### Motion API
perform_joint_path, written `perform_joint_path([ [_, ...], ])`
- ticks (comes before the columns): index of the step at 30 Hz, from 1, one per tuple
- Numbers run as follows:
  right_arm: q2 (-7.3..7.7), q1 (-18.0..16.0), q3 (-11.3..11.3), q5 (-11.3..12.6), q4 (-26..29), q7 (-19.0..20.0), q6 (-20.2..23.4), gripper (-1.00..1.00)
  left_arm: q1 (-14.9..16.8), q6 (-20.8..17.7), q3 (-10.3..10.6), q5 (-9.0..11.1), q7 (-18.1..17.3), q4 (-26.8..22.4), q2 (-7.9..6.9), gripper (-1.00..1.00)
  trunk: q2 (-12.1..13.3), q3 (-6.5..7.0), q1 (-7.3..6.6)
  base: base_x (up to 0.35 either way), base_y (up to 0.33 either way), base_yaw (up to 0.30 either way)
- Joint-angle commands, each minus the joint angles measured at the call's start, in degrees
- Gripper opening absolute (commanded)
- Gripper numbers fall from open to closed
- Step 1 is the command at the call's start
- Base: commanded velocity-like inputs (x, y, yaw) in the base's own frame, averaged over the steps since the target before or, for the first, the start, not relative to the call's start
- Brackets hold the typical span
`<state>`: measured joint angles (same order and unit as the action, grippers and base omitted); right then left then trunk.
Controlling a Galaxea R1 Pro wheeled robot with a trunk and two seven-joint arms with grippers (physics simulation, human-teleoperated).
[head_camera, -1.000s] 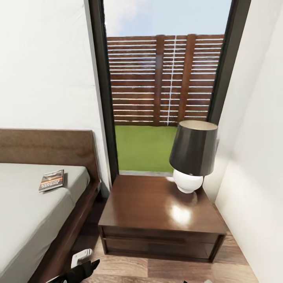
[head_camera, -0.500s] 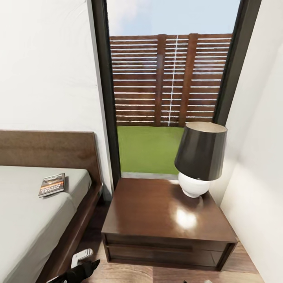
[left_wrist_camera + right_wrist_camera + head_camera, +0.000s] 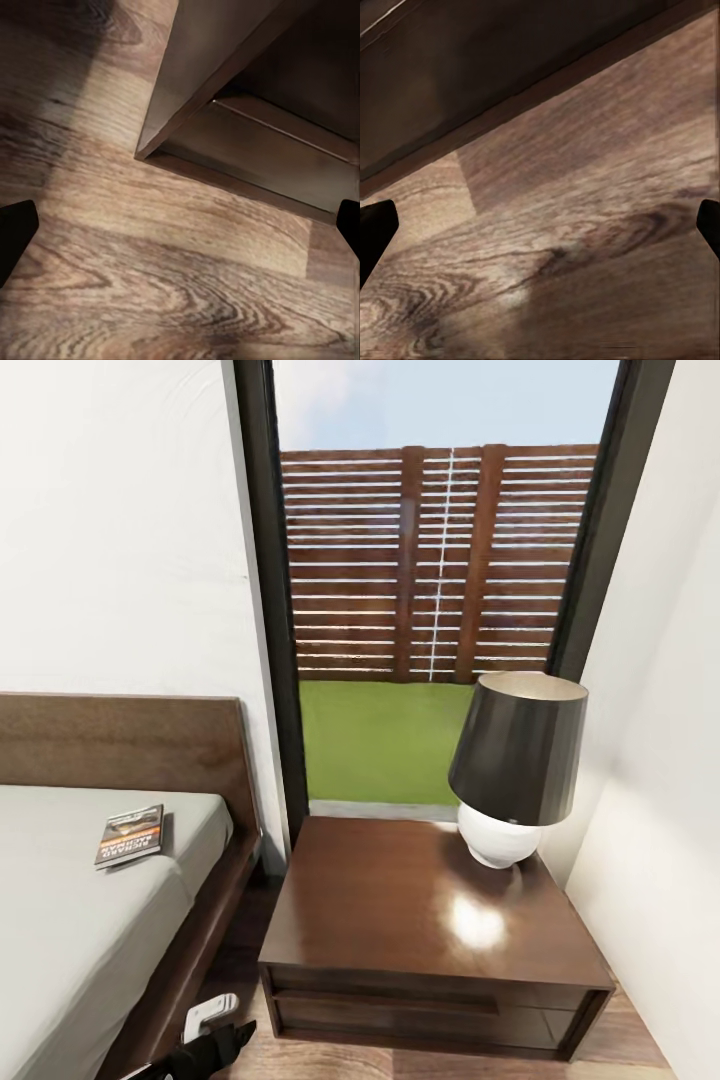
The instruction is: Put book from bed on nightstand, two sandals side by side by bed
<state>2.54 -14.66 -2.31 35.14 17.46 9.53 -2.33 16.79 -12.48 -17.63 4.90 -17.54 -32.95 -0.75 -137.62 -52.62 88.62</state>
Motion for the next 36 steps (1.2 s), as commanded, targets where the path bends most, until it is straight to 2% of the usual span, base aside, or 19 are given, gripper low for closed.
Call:
perform_joint_path([
  [1, -0.3, 0.15, -0.22, 0.48, -0.42, -0.09, -0.24, 1.0, -0.31, -0.24, 0.1, 0.42, -0.56, -0.4, 0.1, 1.0, -0.02, -0.05, -0.01, 0.0, 0.0, 0.0],
  [4, -0.55, 0.15, -0.22, 0.47, -1.33, -0.12, -0.25, 1.0, -1.08, -0.17, 0.44, 0.34, -0.59, -1.1, 0.07, 1.0, -0.02, -0.05, -0.01, 0.0, 0.0, 0.0],
  [11, -0.39, 0.21, -0.56, 0.47, -2.26, -0.35, -0.65, 1.0, -0.7, -0.24, 0.67, 0.17, -0.72, -1.52, -0.17, 1.0, -0.02, -0.05, -0.01, 0.0, 0.0, 0.0],
  [23, -0.26, 0.24, -0.78, 0.97, -6.14, -0.24, -0.95, 1.0, -0.71, -0.35, 2.84, 0.2, -1.01, -1.67, -0.47, 1.0, -0.02, -0.05, -0.01, 0.0, 0.0, 0.0],
  [36, 0.03, 0.25, -0.18, 0.99, -6.31, -0.55, -1.05, 1.0, -0.71, -0.35, 2.95, 0.26, -1.06, -1.68, -0.17, 1.0, -0.02, -0.05, -0.01, 0.0, 0.0, 0.0],
])
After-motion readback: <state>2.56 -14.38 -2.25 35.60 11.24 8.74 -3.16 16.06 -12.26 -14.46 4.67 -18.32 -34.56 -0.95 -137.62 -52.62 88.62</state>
